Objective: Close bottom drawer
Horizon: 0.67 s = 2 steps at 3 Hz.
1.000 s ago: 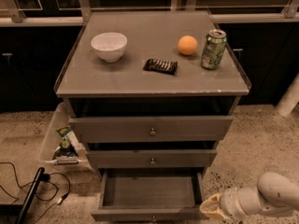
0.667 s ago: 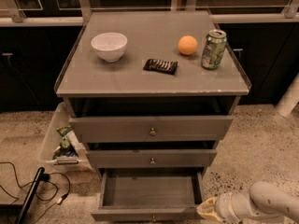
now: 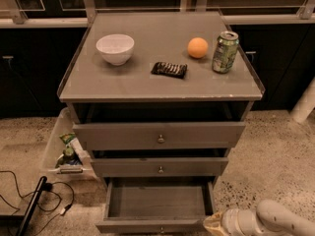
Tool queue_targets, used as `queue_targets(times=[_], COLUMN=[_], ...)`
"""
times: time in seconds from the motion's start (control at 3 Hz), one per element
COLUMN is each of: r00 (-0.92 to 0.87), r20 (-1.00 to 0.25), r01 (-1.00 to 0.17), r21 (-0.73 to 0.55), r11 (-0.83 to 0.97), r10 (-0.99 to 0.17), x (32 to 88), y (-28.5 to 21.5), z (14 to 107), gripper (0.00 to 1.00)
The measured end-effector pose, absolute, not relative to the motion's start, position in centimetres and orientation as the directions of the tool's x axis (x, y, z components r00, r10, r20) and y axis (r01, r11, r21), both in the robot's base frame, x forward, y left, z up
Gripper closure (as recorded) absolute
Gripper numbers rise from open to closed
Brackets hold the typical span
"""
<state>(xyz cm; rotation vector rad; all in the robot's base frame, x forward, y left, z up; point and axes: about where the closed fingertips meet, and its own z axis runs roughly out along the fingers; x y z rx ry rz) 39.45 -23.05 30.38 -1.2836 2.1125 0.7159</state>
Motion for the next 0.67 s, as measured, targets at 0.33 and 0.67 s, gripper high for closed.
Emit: queue_targets(times=[0.33, 0.67], r00=[-0.398, -0.433], r20=[-0.699, -0.695], r01=[-0.900, -0.887], r21=[0.174, 0.214], r11=[0.399, 0.410], r10=[-0.594, -0.574], x=[39.4, 40.0], y=[-22.8, -22.4], z=[29.7, 26.1], gripper=[1.00, 1.00])
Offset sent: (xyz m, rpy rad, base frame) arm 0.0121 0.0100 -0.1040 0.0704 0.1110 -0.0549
